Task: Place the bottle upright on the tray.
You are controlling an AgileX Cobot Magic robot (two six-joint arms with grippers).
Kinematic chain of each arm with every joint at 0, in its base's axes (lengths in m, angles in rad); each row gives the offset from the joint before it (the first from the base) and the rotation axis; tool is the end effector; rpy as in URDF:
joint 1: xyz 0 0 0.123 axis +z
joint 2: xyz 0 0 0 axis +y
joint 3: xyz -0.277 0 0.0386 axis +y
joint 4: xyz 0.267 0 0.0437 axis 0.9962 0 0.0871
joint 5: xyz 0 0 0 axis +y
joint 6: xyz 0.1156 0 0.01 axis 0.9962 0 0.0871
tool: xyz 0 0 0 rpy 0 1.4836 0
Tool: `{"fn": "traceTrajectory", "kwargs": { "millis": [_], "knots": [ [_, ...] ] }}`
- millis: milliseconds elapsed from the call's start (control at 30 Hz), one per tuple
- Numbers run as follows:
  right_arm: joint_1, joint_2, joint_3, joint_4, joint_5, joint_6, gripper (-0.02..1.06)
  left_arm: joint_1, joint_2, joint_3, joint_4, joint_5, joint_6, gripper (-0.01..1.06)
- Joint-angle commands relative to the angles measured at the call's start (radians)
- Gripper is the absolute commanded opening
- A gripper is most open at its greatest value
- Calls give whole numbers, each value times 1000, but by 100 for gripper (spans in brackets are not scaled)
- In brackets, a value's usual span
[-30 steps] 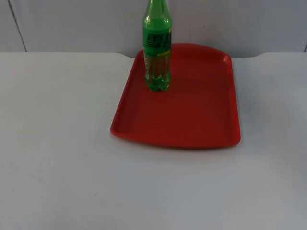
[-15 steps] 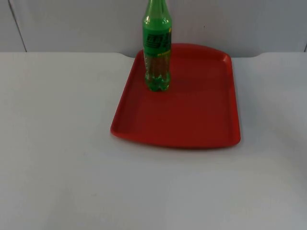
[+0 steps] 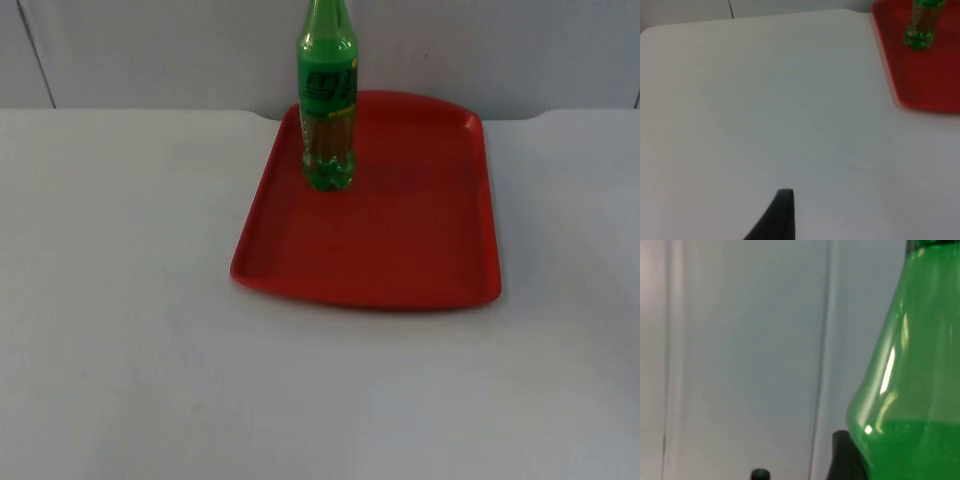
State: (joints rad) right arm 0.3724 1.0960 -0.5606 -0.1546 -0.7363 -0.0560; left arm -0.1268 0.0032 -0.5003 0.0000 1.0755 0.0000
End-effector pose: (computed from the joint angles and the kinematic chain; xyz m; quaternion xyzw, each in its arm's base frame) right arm 0.2476 0.1096 0.3204 -0.2008 0.5667 0.1112 0.7913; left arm 0.0389 -0.0050 0.2734 0.0543 0.8561 -0.0326 0.5129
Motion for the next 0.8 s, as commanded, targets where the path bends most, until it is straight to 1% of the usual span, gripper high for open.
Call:
{"fn": "traceTrajectory", "kwargs": {
  "millis": [0,33,67,133,200,233,267,300,333,400,433,467,600,633,700,767],
  "knots": [
    [-1,12,5,-107,-86,-11,0,-8,-3,4,-7,-2,0,105],
    [-1,33,5,-141,-112,-9,0,-8,-3,4,-7,-2,0,105],
    [-1,33,5,-141,-112,-9,0,-8,-3,4,-7,-2,0,105],
    [-1,87,5,-162,-185,5,0,-8,-3,4,-7,-2,0,105],
    [-1,168,5,-157,-274,26,0,-8,-3,4,-7,-2,0,105],
    [-1,233,5,-155,-364,47,0,-8,-3,4,-7,-2,0,105],
    [-1,233,5,-155,-364,47,0,-8,-3,4,-7,-2,0,105],
    [-1,260,5,-152,-417,56,0,-8,-3,4,-7,-2,0,105],
    [-1,345,5,-154,-485,101,0,-8,-3,4,-7,-2,0,105],
    [-1,440,-13,-162,-485,181,0,-8,-3,4,-7,-2,0,105],
    [-1,440,-13,-162,-485,181,0,-8,-3,4,-7,-2,0,105],
    [-1,492,-29,-181,-485,205,0,-8,-3,4,-7,-2,0,105],
    [-1,664,-115,-321,-485,205,0,-8,-3,4,-7,-2,0,105],
    [-1,664,-115,-321,-485,205,0,-8,-3,4,-7,-2,0,105],
    [-1,728,-176,-354,-485,230,0,-8,-3,4,-7,-2,0,105],
    [-1,789,-231,-366,-485,253,0,-8,-3,4,-7,-2,0,105]
  ]
}}
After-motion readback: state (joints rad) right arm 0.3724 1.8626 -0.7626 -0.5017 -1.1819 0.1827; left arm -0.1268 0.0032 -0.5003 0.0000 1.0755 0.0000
